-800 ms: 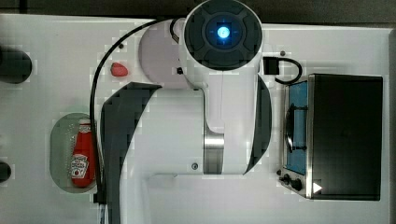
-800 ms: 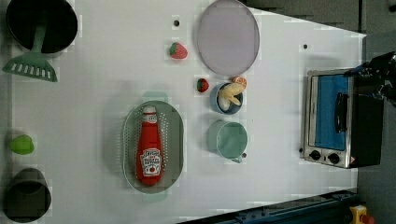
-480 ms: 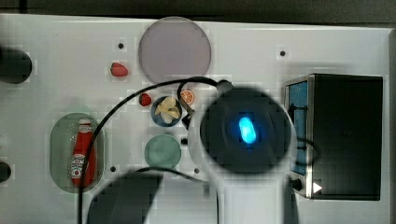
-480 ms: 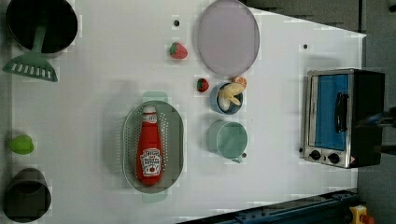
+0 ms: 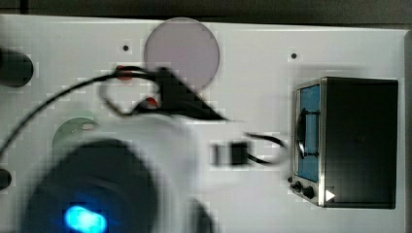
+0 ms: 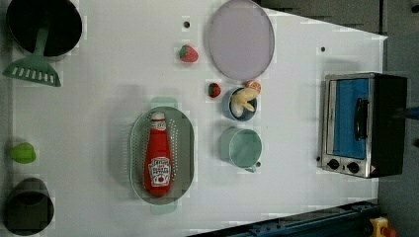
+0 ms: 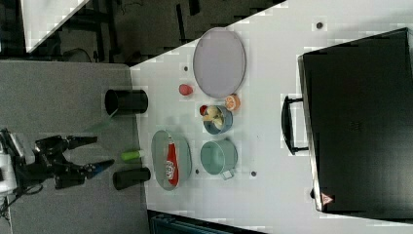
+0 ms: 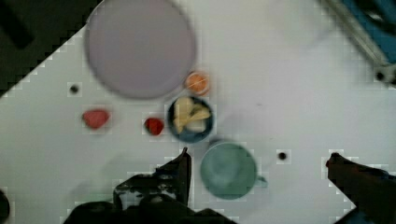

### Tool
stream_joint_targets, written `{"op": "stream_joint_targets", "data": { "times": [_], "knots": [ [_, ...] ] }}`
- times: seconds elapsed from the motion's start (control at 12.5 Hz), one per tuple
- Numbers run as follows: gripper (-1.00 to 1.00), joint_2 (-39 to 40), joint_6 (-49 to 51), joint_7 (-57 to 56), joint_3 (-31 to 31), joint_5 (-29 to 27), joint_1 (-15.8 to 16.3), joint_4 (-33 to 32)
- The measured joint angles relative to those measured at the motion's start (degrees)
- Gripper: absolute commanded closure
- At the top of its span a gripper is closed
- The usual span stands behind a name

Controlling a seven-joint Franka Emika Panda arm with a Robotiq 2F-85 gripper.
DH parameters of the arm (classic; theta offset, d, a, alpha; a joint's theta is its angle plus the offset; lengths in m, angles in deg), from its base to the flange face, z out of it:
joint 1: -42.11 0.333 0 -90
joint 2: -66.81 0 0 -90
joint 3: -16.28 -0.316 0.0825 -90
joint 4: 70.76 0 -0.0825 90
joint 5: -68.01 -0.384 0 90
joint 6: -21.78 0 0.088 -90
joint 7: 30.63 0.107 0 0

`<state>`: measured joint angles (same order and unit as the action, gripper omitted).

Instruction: Pick ketchup from strainer and place it on the table

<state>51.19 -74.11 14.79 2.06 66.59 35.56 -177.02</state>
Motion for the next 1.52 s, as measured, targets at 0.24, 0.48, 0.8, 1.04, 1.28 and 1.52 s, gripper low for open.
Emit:
{"op": "stream_joint_targets", "data": {
  "times": [0.24, 0.48, 0.8, 1.04, 1.28, 1.52],
  "knots": [
    [-1.0, 7.59, -2.67, 0.11, -9.49, -0.45, 1.79, -0.67],
    [-1.0, 15.55, -9.12, 0.12, -20.11, -0.49, 2.51, -3.13],
    [-1.0, 21.13, -13.75, 0.15, -27.35, -0.3, 4.81, -4.08],
    [-1.0, 23.16, -21.85, 0.19, -30.21, 1.87, 5.44, -6.15],
    [-1.0, 26.56, -29.0, 0.28, -30.21, 8.46, 6.23, -10.02],
    [-1.0, 33.52, -38.21, 2.18, -29.37, 12.04, 6.42, -14.49]
  ]
}}
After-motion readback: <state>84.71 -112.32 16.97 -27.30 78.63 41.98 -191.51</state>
